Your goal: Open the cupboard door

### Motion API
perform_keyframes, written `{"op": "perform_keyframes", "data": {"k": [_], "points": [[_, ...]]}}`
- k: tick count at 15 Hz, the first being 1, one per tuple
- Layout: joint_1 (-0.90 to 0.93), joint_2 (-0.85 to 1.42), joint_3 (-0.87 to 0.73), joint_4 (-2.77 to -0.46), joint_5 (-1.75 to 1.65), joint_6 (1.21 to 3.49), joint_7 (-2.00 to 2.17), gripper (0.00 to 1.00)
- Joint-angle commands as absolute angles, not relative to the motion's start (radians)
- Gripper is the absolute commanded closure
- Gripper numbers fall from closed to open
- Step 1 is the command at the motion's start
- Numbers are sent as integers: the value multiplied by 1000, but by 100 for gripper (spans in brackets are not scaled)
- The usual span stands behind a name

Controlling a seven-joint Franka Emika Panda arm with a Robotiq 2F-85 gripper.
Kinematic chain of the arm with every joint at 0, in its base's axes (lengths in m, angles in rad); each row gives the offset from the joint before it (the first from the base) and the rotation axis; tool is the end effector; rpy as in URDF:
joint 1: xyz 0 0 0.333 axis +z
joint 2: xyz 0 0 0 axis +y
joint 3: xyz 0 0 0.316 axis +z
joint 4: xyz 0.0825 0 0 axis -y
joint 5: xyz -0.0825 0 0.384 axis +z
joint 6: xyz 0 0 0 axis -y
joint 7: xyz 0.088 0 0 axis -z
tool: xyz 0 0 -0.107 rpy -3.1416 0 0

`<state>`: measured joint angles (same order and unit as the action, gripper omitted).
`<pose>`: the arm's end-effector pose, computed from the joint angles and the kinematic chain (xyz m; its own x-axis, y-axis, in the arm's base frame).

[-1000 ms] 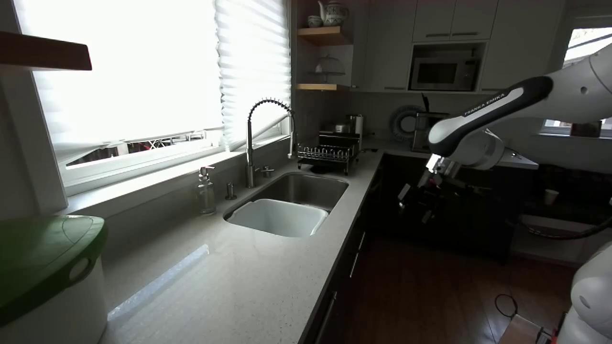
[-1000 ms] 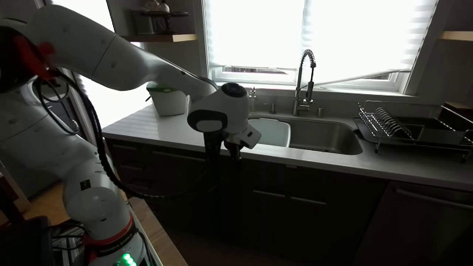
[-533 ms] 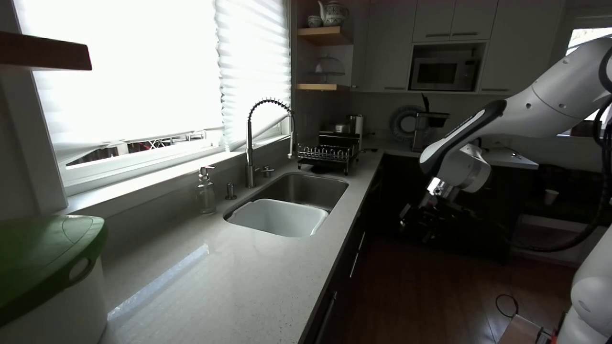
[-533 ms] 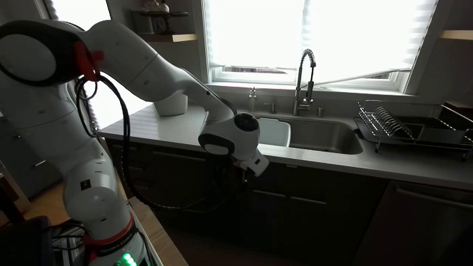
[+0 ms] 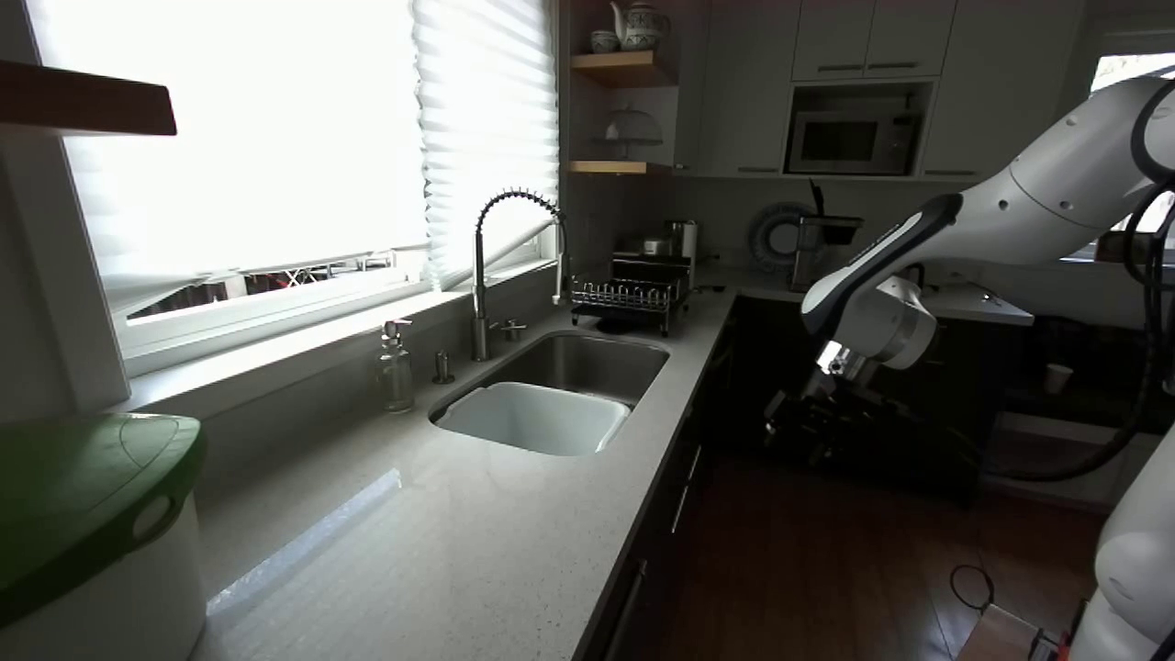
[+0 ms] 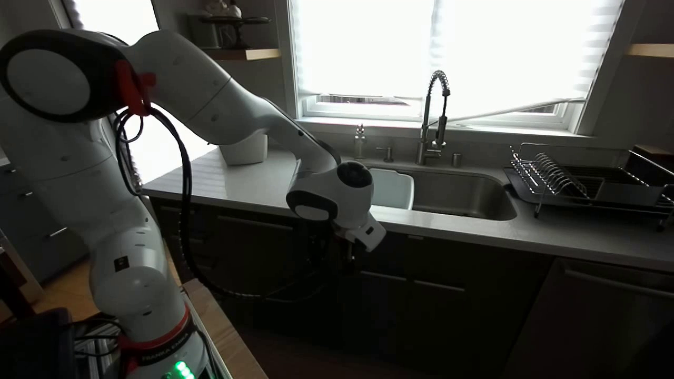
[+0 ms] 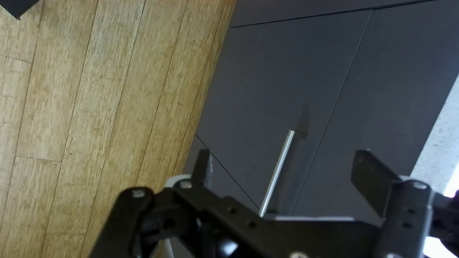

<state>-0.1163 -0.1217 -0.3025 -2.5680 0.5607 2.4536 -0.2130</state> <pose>0.4041 -0.1778 0.3059 0.8015 -0.5979 -0.0083 -0.5558 -0.7398 -0.3791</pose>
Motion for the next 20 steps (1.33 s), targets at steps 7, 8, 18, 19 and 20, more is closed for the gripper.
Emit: {"op": "perform_keyframes", "data": {"k": [7, 8, 18, 19, 20], "points": [[-188, 249, -223, -2331, 809, 2474, -398, 0], [-201, 302, -203, -2296, 820, 2497, -429, 0], [-373, 695, -29, -1949, 1198, 2522, -674, 0], [-367, 726, -31, -1922, 1220, 2525, -682, 0], [-358, 746, -38, -1902, 1229, 2514, -659, 0]]}}
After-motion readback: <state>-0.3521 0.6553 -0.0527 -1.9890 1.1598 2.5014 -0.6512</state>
